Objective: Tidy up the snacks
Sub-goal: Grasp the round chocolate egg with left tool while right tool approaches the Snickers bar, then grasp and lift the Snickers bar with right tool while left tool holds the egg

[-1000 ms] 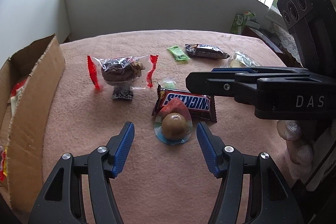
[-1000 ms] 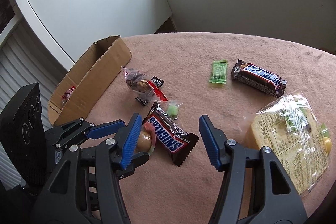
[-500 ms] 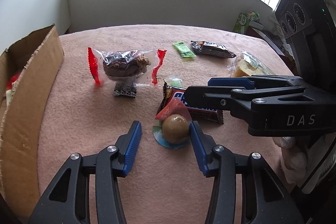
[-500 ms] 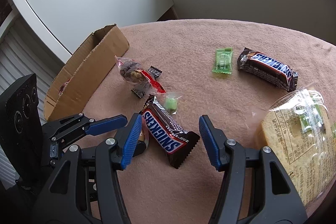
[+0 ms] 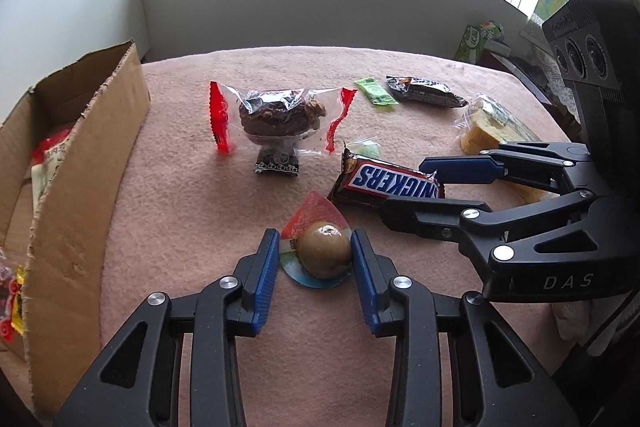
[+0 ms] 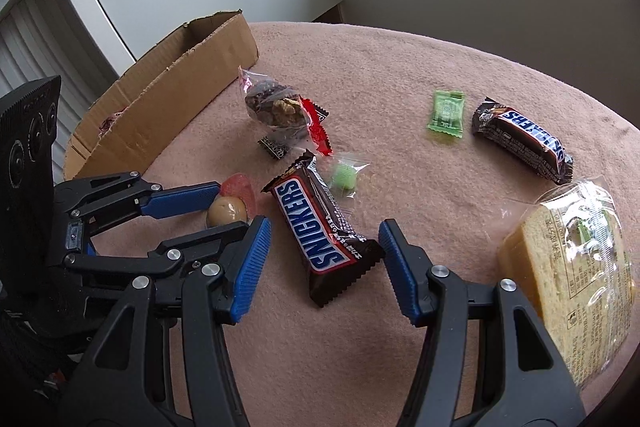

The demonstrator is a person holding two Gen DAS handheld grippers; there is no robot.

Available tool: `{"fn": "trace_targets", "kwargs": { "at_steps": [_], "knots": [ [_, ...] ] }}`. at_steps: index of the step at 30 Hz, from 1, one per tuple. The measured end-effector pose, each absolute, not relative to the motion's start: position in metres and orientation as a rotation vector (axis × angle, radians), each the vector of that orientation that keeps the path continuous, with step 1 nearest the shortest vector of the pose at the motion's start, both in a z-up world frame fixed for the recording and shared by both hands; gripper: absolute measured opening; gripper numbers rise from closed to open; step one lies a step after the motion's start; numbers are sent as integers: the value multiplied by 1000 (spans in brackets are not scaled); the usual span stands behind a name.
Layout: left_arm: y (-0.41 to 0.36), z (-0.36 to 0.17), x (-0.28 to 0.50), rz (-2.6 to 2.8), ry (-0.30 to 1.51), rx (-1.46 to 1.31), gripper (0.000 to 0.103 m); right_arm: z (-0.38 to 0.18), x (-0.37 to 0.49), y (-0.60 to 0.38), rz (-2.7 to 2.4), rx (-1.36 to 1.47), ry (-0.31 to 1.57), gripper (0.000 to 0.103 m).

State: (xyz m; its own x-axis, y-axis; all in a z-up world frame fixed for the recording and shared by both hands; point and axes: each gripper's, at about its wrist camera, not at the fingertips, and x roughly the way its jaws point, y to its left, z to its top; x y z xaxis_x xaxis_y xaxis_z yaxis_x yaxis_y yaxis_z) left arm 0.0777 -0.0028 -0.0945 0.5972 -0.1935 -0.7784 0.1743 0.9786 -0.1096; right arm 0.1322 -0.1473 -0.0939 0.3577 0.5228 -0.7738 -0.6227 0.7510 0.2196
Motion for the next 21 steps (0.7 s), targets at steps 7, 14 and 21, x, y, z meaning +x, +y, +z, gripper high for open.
{"fn": "trace_targets", "kwargs": {
  "at_steps": [7, 14, 21],
  "knots": [
    [3, -95, 72, -194, 897, -2, 35, -97, 136, -143, 715, -138, 962, 55],
    [11, -95, 67, -181, 887, -6, 34, -98, 131, -127, 683, -213, 937, 46],
    [14, -91, 64, -171, 877, -15, 34, -95, 125, -131, 660, -207, 932, 30]
  ]
}}
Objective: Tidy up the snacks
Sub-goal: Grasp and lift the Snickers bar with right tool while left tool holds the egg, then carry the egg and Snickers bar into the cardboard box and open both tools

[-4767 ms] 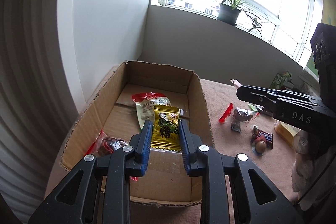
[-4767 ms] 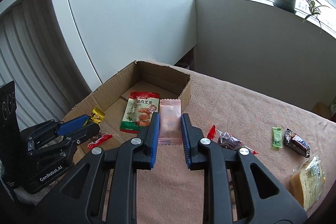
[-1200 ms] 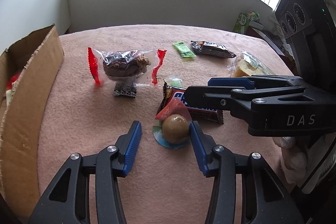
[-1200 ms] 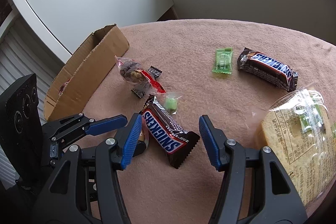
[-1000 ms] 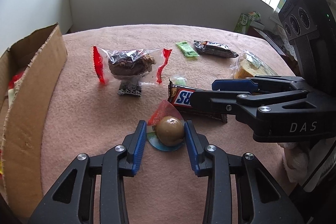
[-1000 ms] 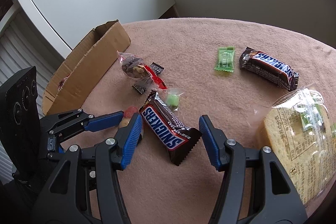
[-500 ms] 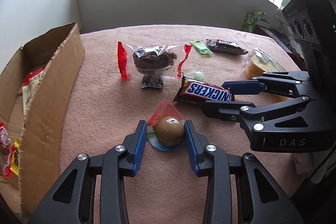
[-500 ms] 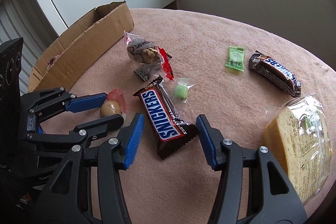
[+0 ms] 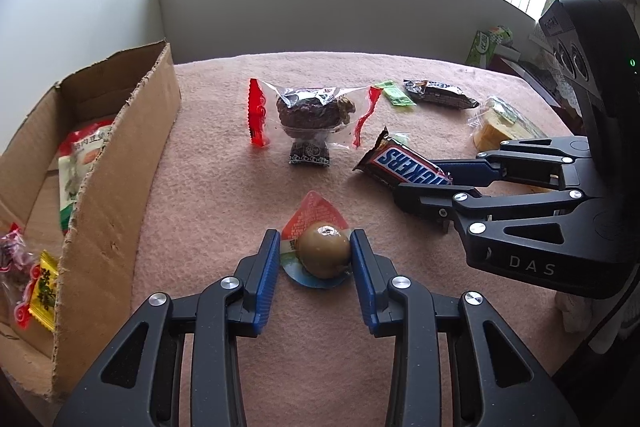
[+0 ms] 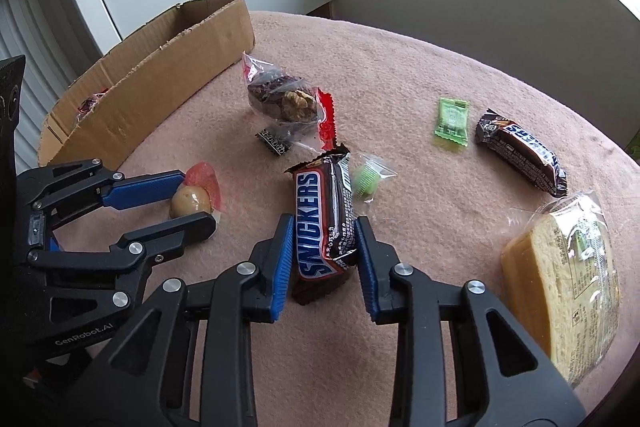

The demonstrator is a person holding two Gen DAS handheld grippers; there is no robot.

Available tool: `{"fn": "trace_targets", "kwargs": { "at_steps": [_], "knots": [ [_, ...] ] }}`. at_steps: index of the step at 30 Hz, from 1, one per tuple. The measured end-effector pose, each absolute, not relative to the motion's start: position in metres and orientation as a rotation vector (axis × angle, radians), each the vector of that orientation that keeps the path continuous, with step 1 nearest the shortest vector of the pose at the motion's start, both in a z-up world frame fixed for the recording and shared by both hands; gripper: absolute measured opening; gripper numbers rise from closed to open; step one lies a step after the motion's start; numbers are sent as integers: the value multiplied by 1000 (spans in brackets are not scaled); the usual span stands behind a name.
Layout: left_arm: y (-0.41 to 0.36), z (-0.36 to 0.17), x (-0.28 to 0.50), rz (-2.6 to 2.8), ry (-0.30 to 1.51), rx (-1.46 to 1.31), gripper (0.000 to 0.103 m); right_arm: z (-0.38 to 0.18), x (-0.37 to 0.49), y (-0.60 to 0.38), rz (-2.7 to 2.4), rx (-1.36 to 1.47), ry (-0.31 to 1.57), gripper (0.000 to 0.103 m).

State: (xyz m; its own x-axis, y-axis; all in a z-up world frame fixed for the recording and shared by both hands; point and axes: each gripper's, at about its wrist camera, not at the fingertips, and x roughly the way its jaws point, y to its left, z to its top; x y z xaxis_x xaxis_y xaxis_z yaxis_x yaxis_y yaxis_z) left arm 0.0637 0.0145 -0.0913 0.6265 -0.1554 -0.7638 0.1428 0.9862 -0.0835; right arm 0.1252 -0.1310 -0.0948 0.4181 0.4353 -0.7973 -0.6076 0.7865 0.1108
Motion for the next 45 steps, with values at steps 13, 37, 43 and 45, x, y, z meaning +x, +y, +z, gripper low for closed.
{"fn": "trace_targets", "kwargs": {
  "at_steps": [13, 37, 43, 45],
  "knots": [
    [19, -64, 52, -191, 800, -61, 34, -47, 110, -157, 644, -90, 819, 30],
    [146, -36, 23, -4, 644, -224, 34, -8, 119, -38, 774, -18, 780, 30],
    [178, -41, 15, 50, 642, -251, 34, -10, 125, 3, 797, -21, 790, 30],
    [185, -43, 14, 60, 643, -258, 34, -12, 128, 15, 799, -25, 794, 30]
  ]
}}
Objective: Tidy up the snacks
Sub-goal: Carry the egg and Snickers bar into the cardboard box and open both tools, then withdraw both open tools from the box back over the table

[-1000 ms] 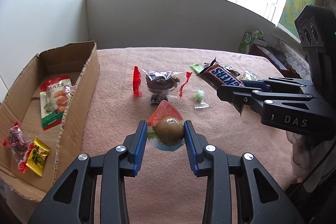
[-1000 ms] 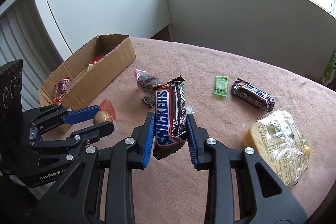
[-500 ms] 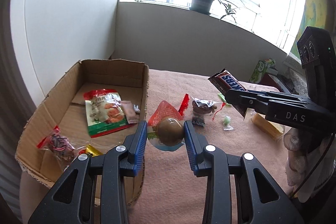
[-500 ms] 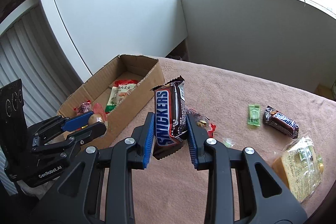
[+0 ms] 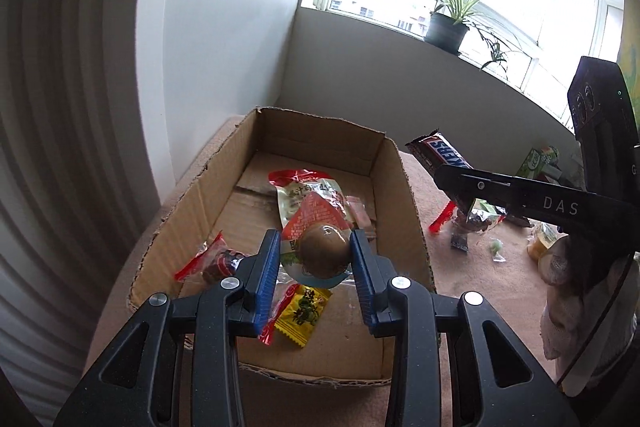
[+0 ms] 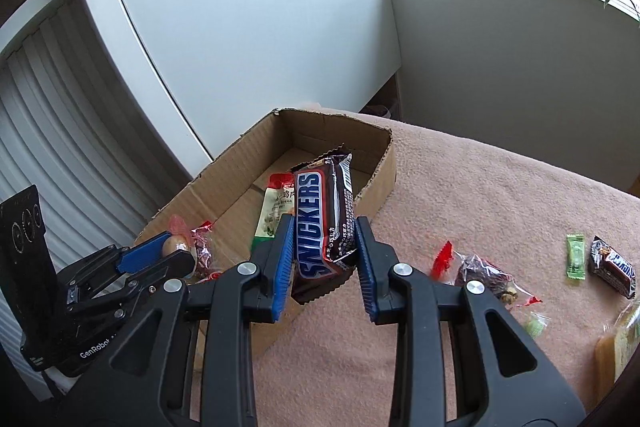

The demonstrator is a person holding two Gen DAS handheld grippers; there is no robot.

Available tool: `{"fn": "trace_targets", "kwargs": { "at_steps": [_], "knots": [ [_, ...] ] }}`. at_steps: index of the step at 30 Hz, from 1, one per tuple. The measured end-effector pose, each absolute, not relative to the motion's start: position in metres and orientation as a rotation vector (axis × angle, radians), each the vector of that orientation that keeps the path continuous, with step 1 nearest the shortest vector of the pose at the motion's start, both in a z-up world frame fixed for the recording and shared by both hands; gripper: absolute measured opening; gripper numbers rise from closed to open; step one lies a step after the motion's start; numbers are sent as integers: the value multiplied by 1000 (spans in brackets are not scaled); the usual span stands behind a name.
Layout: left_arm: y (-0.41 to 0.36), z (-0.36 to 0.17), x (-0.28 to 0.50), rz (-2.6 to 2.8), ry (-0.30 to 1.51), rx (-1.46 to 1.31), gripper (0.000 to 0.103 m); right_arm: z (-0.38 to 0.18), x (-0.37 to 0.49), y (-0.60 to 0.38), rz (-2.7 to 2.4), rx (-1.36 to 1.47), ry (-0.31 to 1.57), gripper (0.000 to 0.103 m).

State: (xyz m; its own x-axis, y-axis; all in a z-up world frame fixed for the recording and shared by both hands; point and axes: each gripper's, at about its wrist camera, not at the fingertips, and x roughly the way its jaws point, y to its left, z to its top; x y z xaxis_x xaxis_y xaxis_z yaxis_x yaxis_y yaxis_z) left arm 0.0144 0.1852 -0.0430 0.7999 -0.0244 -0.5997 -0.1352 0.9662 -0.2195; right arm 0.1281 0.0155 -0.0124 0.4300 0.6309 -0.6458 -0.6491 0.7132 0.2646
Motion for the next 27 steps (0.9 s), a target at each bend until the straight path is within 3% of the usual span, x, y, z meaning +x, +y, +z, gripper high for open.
{"fn": "trace_targets", "kwargs": {
  "at_steps": [13, 17, 18, 22, 23, 25, 27],
  "knots": [
    [195, -51, 17, 79, 664, -239, 34, -28, 144, 72, 785, -81, 804, 32],
    [196, -53, 17, 88, 671, -235, 35, -25, 143, 70, 783, -61, 780, 66],
    [197, -53, 17, 90, 673, -234, 36, -24, 143, 70, 786, -58, 774, 67],
    [200, -49, 14, 99, 656, -242, 55, -19, 140, 69, 780, -59, 757, 72],
    [200, -48, 13, 100, 651, -243, 55, -19, 140, 68, 776, -55, 749, 82],
    [201, -47, 12, 100, 648, -246, 56, -16, 140, 66, 768, -48, 735, 90],
    [201, -47, 12, 101, 650, -247, 57, -14, 140, 63, 760, -47, 727, 91]
  ]
}}
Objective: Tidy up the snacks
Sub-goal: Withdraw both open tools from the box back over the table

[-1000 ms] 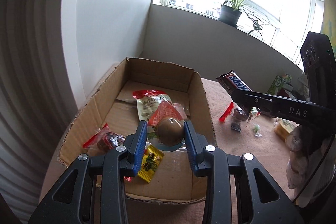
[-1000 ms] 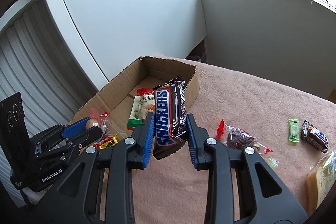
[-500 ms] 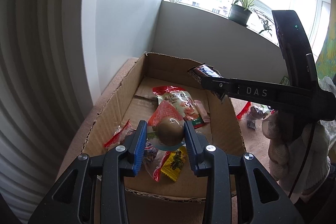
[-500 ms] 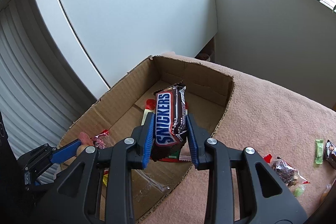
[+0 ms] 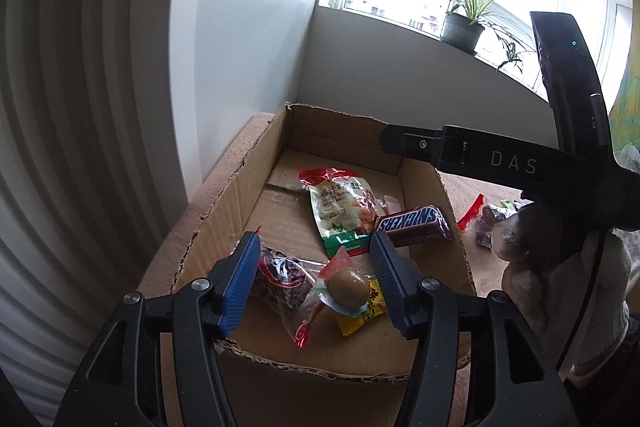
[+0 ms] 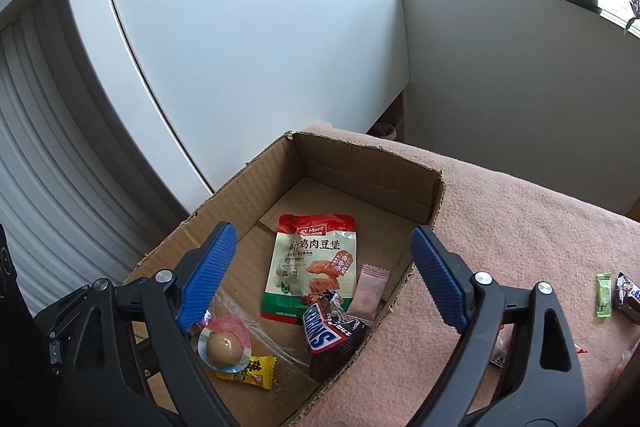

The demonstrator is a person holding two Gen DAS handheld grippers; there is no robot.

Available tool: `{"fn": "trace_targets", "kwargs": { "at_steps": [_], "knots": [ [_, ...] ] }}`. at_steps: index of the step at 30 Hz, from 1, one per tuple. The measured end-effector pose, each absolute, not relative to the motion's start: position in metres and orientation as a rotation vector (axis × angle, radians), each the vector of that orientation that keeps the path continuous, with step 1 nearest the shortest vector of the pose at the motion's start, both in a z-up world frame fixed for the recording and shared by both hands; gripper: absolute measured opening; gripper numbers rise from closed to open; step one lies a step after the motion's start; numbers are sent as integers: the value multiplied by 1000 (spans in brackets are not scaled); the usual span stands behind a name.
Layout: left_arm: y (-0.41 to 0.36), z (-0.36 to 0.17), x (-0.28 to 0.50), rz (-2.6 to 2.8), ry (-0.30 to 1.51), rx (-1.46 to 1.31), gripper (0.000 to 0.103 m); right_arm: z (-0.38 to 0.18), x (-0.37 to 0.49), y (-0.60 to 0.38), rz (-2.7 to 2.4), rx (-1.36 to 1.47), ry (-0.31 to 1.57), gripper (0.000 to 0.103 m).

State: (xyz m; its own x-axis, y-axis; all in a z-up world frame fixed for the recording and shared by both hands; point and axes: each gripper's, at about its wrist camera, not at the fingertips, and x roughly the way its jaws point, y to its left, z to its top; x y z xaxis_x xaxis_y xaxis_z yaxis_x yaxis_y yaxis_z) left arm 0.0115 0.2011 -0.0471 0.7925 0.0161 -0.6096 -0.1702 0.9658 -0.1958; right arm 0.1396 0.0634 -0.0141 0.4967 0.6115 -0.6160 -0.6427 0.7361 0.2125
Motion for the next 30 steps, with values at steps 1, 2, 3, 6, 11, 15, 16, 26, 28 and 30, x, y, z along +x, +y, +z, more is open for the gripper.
{"fn": "trace_targets", "kwargs": {
  "at_steps": [1, 2, 3, 6, 11, 15, 16, 26, 28, 30],
  "knots": [
    [201, -47, 11, 102, 650, -249, 58, -13, 139, 62, 755, -50, 724, 91],
    [201, -46, 11, 101, 648, -250, 58, -12, 139, 60, 749, -52, 723, 91],
    [201, -46, 11, 100, 647, -251, 59, -10, 140, 57, 745, -53, 721, 91],
    [198, -43, 10, 96, 641, -253, 59, -9, 141, 48, 733, -54, 721, 91],
    [189, -38, 12, 79, 630, -252, 59, -5, 145, 22, 702, -45, 712, 91],
    [178, -35, 14, 63, 625, -246, 59, -2, 151, -10, 674, -7, 714, 91],
    [175, -34, 14, 58, 623, -242, 59, -2, 152, -18, 667, -2, 714, 91],
    [139, -25, 24, 8, 615, -224, 59, -6, 157, -97, 613, 47, 733, 91],
    [130, -23, 26, -1, 614, -218, 59, -10, 161, -112, 615, 78, 744, 91],
    [122, -23, 29, -12, 614, -216, 59, -15, 166, -124, 619, 113, 765, 91]
  ]
}}
